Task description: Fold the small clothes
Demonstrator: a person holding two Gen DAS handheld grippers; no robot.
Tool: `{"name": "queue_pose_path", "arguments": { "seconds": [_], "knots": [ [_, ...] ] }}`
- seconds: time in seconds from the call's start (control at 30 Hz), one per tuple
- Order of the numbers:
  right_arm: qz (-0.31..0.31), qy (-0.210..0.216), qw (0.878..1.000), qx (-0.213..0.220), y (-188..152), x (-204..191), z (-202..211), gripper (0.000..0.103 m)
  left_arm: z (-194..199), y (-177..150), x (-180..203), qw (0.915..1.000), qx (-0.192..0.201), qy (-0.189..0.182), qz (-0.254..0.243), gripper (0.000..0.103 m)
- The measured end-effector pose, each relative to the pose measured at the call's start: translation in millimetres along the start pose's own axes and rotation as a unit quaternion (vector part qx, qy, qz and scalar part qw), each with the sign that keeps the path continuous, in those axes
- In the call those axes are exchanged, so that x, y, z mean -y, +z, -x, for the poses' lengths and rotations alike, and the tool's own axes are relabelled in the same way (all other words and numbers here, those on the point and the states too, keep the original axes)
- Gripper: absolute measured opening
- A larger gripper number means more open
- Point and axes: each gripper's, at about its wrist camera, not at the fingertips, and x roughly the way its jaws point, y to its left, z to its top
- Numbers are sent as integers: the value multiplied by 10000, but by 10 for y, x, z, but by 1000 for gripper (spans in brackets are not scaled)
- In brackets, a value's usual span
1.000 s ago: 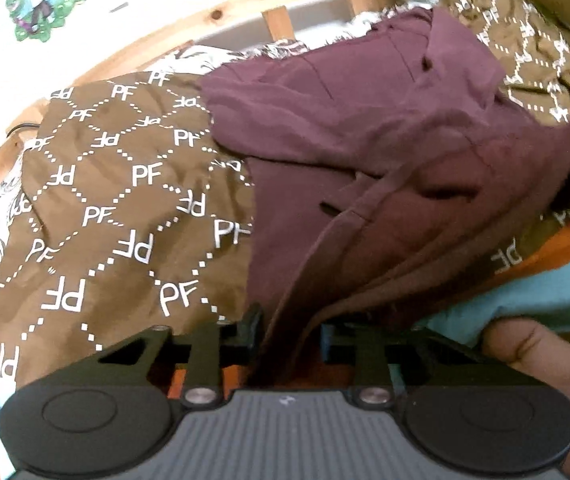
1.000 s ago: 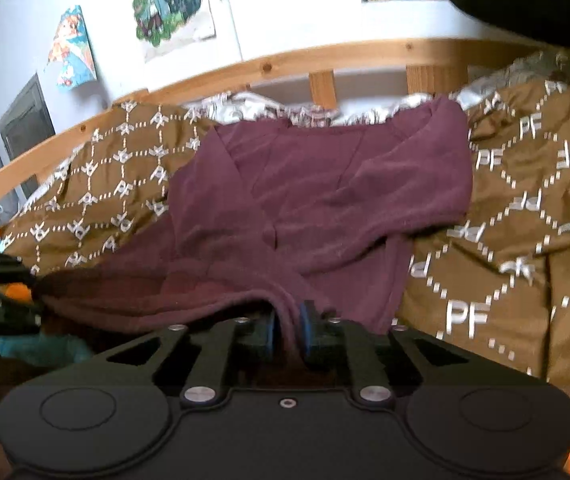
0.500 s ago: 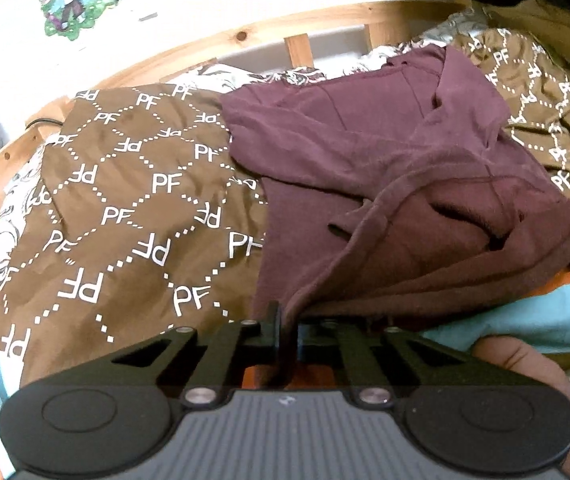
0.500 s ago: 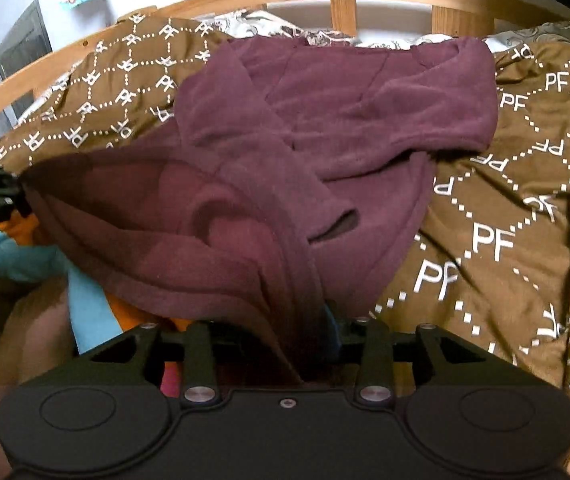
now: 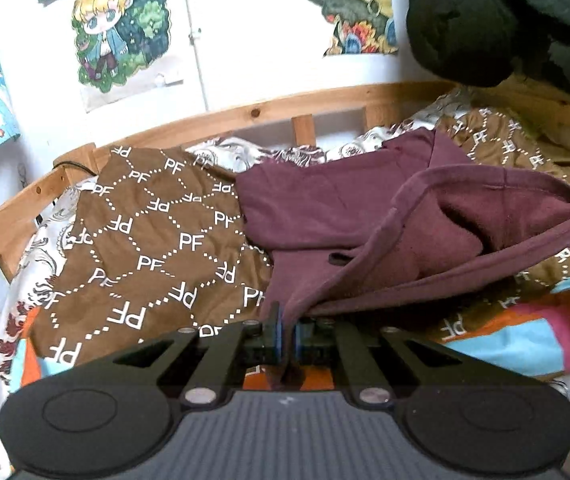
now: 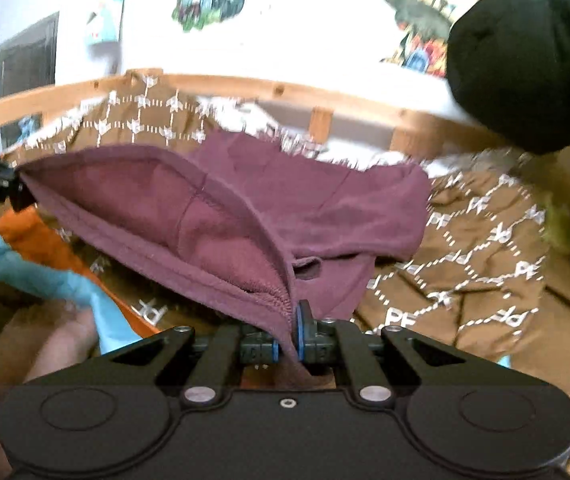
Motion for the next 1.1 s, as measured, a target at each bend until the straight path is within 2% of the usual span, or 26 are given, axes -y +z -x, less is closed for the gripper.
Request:
{"name": "queue_pose_path", "arguments": {
  "seconds": [0.23, 0.37, 0.47, 0.67, 0.87, 1.0, 1.1],
  "knots": [
    [-10, 113, 9999, -129, -22, -93, 589, 7, 408, 21, -143, 9994, 151, -303, 62, 5],
    [-27, 215, 9997, -100, 22, -167, 792, 7, 395, 171, -174, 9990, 168, -399, 103, 5],
    [85, 151, 9998, -4, 103, -175, 761, 7, 269, 374, -175, 9990, 205, -365, 136, 5],
    [157, -228, 9989, 376, 467, 128, 381, 7, -229, 1011, -230, 9995, 149, -216, 200, 5],
    [125, -501, 9967, 628, 877, 556, -322, 8, -1054, 1623, -199, 9995, -44, 225, -201, 6],
    [62, -700, 9952, 681, 1025, 756, -882, 8, -1674, 1802, -95, 9980, -161, 441, -426, 6],
    [-89, -814, 9944, 671, 1049, 885, -1298, 8, -2080, 1834, -47, 9978, -252, 473, -387, 6]
  ]
}}
